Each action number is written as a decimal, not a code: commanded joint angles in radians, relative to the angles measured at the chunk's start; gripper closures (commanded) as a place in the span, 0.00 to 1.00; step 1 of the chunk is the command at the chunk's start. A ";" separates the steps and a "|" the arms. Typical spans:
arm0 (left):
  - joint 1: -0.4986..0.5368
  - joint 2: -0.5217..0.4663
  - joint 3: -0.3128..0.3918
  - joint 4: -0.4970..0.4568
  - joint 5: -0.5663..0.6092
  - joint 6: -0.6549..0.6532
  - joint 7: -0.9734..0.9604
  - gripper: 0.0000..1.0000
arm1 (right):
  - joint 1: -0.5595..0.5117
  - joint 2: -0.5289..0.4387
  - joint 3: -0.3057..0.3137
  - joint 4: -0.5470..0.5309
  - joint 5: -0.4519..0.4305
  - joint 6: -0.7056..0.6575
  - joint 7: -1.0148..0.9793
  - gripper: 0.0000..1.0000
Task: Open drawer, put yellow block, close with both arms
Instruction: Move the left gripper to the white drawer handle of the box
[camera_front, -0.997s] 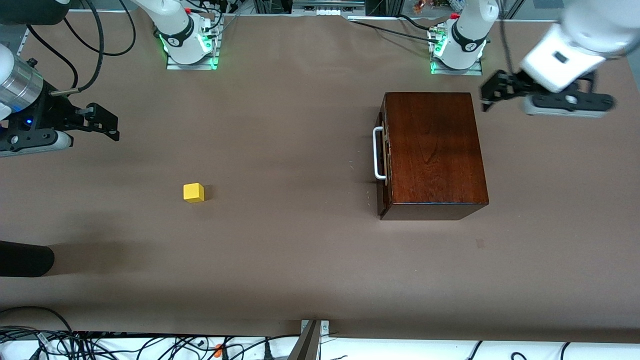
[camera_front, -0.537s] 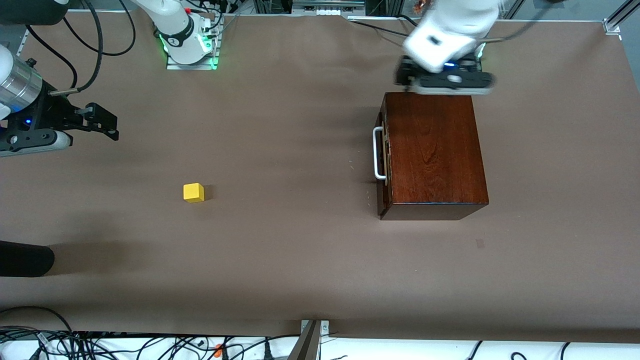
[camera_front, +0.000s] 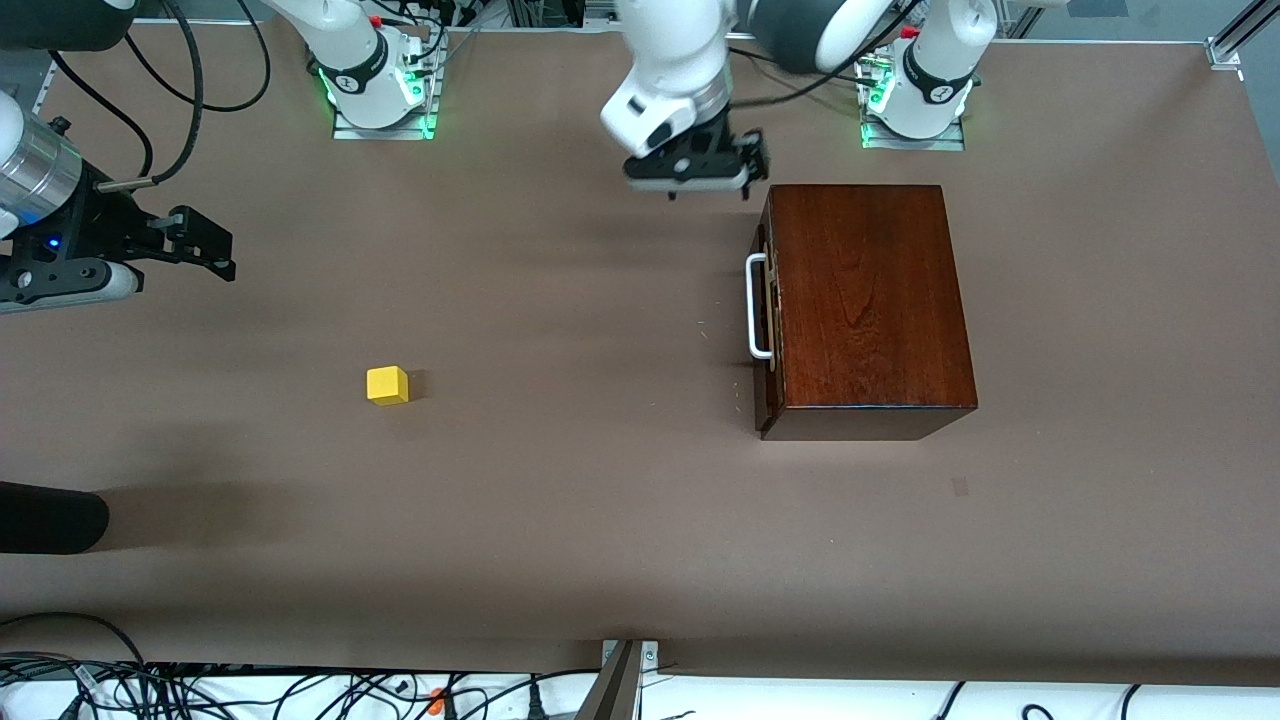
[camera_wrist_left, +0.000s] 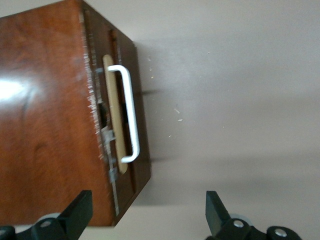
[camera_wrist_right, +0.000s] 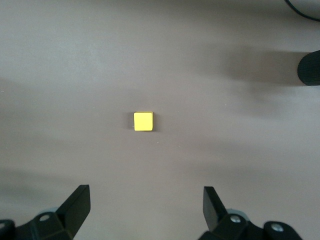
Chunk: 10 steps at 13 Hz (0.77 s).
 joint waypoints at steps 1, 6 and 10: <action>0.002 0.080 0.010 0.032 0.049 0.029 0.004 0.00 | -0.004 -0.011 0.007 0.000 -0.011 -0.013 0.001 0.00; 0.046 0.170 0.016 0.009 0.136 0.052 0.002 0.00 | -0.001 -0.011 0.010 0.000 -0.011 -0.013 0.003 0.00; 0.074 0.176 0.029 -0.071 0.144 0.144 -0.001 0.00 | 0.001 -0.011 0.009 0.000 -0.011 -0.013 0.003 0.00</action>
